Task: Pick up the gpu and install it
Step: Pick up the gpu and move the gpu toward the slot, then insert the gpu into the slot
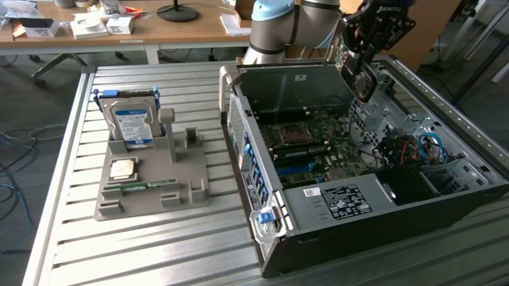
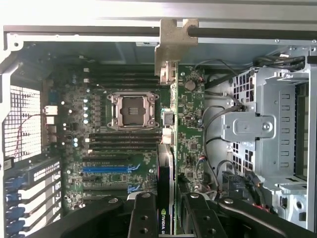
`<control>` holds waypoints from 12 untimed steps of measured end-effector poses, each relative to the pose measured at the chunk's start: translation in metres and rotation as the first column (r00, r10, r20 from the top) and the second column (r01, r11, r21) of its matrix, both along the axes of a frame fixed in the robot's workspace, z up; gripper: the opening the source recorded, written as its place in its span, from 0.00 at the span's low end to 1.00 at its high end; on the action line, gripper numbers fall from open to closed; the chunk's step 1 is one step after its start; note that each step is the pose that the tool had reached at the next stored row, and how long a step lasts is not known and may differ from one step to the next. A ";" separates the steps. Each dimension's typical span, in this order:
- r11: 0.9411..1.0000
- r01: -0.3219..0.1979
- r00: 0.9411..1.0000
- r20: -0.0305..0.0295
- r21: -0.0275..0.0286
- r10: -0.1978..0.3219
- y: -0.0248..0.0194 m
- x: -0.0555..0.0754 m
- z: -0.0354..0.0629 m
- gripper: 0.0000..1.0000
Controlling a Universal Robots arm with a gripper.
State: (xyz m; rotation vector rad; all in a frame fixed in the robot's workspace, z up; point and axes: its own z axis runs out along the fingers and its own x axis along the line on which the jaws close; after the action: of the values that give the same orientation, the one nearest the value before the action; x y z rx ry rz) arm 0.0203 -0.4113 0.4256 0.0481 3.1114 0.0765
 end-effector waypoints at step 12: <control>1.000 0.000 1.000 0.000 0.000 0.000 0.0000 0.000 -0.0002 0.26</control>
State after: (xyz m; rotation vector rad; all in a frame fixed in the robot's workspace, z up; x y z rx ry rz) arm 0.0208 -0.4113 0.4253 0.0481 3.1114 0.0767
